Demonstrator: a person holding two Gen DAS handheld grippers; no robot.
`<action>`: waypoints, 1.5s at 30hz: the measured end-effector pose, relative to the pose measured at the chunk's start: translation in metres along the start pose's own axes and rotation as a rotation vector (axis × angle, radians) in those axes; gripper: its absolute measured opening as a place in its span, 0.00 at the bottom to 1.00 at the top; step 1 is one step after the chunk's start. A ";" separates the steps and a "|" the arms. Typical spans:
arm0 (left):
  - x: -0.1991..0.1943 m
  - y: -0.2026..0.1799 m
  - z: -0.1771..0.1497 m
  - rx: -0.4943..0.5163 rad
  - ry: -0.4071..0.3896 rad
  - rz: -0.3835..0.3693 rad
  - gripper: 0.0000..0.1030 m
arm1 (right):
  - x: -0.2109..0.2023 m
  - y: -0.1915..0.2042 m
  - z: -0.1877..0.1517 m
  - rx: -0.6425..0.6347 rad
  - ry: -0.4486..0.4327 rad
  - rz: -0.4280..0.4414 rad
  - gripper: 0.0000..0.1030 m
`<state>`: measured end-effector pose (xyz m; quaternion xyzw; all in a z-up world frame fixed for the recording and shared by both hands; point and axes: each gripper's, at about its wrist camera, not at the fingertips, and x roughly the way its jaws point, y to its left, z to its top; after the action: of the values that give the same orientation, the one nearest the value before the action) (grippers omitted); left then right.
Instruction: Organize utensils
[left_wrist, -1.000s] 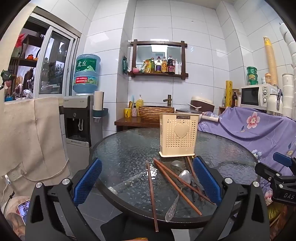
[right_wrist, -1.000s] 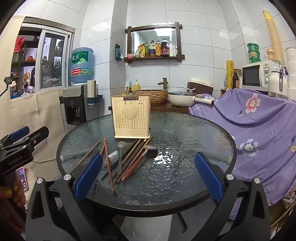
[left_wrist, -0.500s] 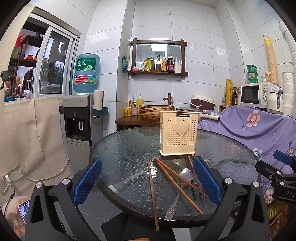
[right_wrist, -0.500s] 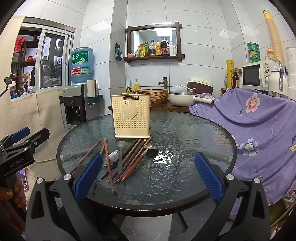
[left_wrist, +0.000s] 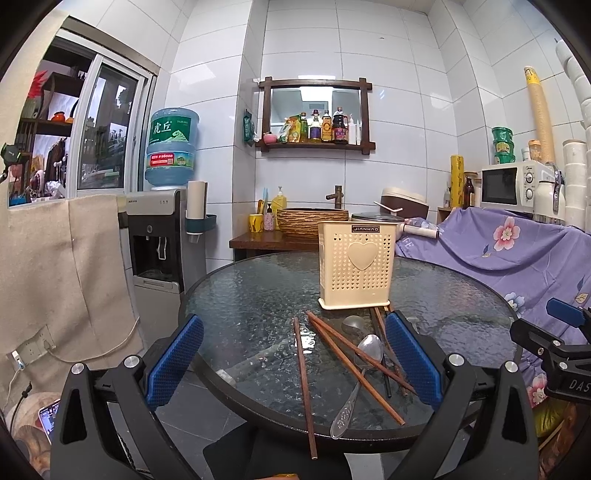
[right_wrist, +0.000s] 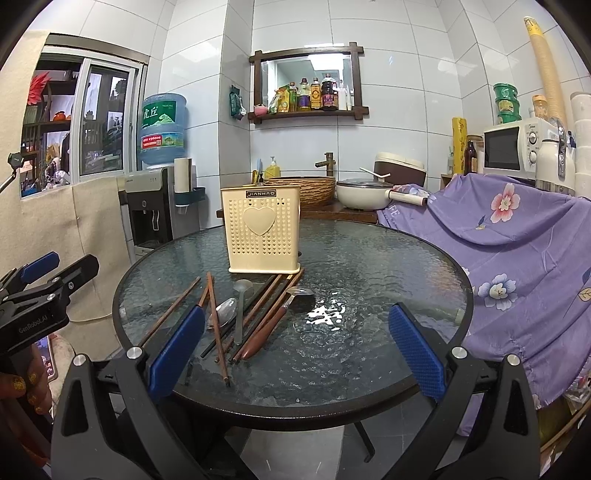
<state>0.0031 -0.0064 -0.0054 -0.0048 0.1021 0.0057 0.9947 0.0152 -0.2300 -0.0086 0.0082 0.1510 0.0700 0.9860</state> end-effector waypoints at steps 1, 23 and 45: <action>0.000 0.000 0.000 0.000 -0.001 0.000 0.94 | 0.001 0.000 0.000 0.001 0.000 0.000 0.95; 0.001 0.000 0.000 0.007 0.004 0.001 0.94 | 0.001 0.001 -0.001 -0.007 0.002 0.003 0.95; 0.003 0.004 -0.002 0.011 0.007 0.005 0.94 | 0.002 0.003 -0.001 -0.005 0.008 0.007 0.95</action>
<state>0.0051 -0.0022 -0.0079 0.0007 0.1054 0.0076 0.9944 0.0163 -0.2271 -0.0100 0.0060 0.1545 0.0736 0.9852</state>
